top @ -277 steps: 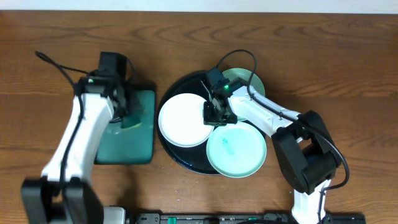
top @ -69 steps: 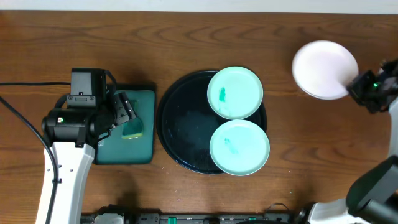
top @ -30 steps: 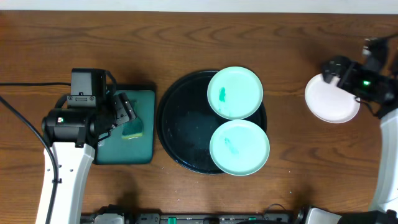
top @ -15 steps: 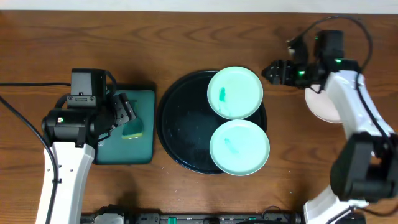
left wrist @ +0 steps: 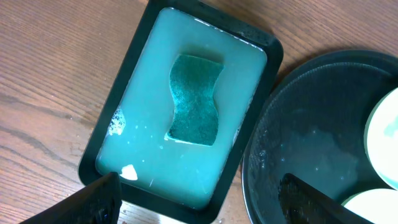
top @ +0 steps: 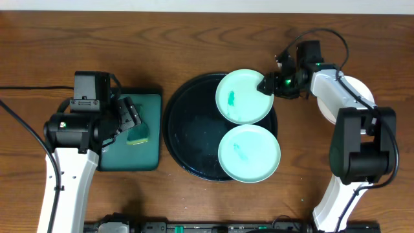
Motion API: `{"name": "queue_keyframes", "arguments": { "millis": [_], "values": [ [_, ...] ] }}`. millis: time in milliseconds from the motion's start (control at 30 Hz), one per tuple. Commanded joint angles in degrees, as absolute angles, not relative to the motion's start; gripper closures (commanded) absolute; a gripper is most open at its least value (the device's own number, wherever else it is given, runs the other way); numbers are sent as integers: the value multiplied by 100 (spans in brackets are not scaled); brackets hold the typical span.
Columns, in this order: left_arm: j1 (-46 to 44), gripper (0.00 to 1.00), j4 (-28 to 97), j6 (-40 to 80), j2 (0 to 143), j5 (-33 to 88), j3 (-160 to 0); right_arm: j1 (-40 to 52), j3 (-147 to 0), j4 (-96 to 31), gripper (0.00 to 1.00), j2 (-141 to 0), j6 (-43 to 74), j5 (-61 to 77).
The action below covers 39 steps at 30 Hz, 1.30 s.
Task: Clean dirty plates on tray and stack at the side
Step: 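Move the right gripper back to grip the pale green plate rim, then pick up the green sponge from the water tray with the left gripper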
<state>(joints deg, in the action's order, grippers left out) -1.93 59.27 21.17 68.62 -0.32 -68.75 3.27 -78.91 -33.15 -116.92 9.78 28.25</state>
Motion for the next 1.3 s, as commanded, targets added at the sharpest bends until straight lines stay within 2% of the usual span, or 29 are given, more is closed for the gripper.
{"name": "queue_keyframes", "arguments": {
  "millis": [0, 67, 200, 333, 533, 900, 1067, 1267],
  "values": [
    [-196, 19, 5955, 2167, 6847, -43, -6923, 381, -7896, -3282, 57, -11747, 1264, 2611],
    [-196, 19, 5955, 2167, 6847, -43, -6923, 381, -7896, -3275, 68, -11747, 1372, 2528],
    [-196, 19, 5955, 2167, 6847, -43, -6923, 381, -7896, -3297, 76, -11747, 1396, 2530],
    [-196, 19, 5955, 2167, 6847, -43, -6923, 381, -7896, -3361, 94, -11747, 1476, 2532],
    [-196, 19, 5955, 2167, 6847, -43, -6923, 399, -7896, -3533, 99, -11747, 1476, 2532],
    [-196, 19, 5955, 2169, 6847, 106, -6923, 956, -7896, -4062, 98, -11268, 1216, 2659],
    [-196, 23, 5951, 2167, 6847, 80, -6879, 1350, -7896, -4178, 99, -11135, 2091, 2552],
    [-196, 25, 5931, 2167, 7052, 43, -6825, 1627, -7896, -4027, 98, -11432, 2488, 2311]
  ]
}}
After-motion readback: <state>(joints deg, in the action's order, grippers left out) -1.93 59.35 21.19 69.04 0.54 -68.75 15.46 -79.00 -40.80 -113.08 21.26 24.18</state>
